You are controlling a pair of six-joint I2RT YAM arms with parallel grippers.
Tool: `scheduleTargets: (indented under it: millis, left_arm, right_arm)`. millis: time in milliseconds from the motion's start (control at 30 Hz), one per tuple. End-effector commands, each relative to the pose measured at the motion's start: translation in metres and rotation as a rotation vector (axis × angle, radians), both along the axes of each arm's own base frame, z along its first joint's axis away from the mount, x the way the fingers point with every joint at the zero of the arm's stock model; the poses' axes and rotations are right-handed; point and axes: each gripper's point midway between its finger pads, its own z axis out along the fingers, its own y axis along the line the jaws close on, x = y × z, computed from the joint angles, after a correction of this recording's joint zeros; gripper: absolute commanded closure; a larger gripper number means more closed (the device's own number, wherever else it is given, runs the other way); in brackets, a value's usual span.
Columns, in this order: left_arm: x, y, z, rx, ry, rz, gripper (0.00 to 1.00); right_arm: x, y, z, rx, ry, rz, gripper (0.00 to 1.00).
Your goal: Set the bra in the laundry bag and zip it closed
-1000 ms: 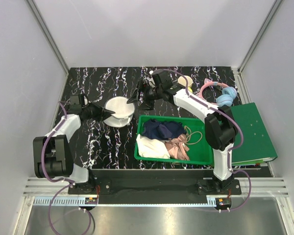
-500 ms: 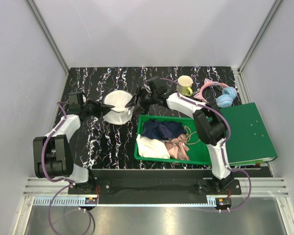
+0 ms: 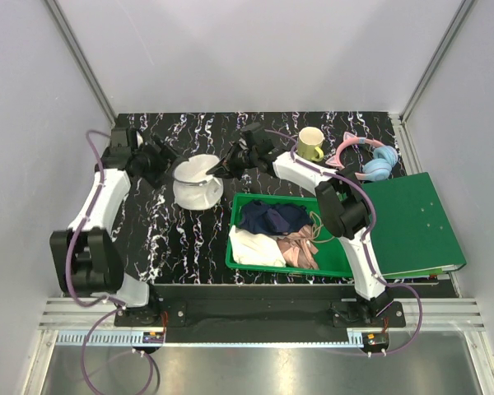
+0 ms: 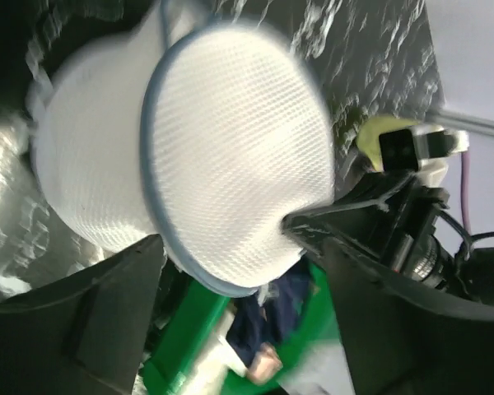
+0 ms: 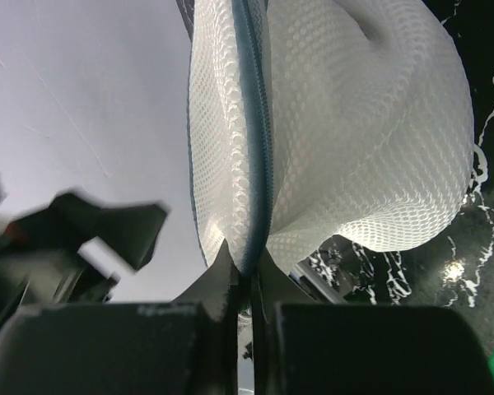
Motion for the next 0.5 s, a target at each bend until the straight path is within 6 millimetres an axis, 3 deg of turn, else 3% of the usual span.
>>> scheduleTargets:
  millis: [0, 67, 100, 167, 300, 467]
  left_arm:
    - [-0.045, 0.026, 0.034, 0.448, -0.109, -0.075, 0.23]
    - [-0.056, 0.010, 0.030, 0.451, -0.141, -0.102, 0.34]
    - [-0.062, -0.010, 0.028, 0.449, -0.160, -0.156, 0.49]
    - [-0.066, -0.023, 0.020, 0.456, -0.160, -0.190, 0.59]
    - [-0.065, -0.042, 0.006, 0.507, -0.151, -0.276, 0.61]
    - [-0.041, -0.048, 0.002, 0.579, -0.170, -0.294, 0.60]
  right_arm:
    - [0.009, 0.000, 0.029, 0.047, 0.053, -0.092, 1.00]
    - [0.011, 0.001, 0.028, 0.047, 0.069, -0.109, 1.00]
    - [0.013, 0.001, 0.027, 0.047, 0.087, -0.125, 1.00]
    - [0.014, 0.001, 0.027, 0.049, 0.102, -0.138, 1.00]
    - [0.016, 0.000, 0.031, 0.054, 0.122, -0.168, 1.00]
    - [0.014, -0.001, 0.033, 0.061, 0.149, -0.175, 1.00]
